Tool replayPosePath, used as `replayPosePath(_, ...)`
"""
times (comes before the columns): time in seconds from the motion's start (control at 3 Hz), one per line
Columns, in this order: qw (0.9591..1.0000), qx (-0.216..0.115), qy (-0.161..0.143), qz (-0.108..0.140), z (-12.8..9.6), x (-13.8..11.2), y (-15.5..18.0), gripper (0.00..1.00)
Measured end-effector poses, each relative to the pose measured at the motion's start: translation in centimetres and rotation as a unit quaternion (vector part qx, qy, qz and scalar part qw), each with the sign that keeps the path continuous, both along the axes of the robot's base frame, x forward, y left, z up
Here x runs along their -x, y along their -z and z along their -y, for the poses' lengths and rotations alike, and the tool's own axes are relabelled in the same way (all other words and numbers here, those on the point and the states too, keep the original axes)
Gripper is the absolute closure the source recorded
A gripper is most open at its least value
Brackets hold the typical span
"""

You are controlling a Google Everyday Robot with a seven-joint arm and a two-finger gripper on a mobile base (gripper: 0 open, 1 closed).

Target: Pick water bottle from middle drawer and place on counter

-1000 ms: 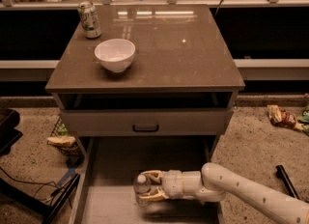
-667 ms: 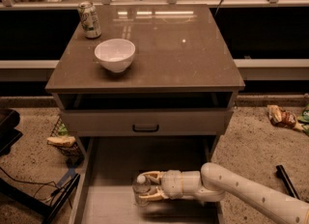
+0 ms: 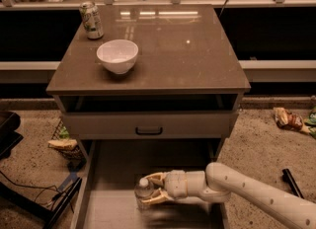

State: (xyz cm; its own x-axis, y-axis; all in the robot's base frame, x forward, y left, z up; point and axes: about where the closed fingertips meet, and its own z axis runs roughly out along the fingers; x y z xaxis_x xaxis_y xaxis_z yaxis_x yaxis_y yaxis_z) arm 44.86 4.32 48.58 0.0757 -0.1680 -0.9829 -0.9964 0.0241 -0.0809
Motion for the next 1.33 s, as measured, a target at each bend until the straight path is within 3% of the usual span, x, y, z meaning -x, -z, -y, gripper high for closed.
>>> replayPosePath(0.67,0.9988,0.006,0.048,0.010,2.0,-1.4,-10.4,1.00)
replayPosePath(1.33,0.9948,-0.020,0.100,0.001,6.1,-5.5,-20.5,1.00)
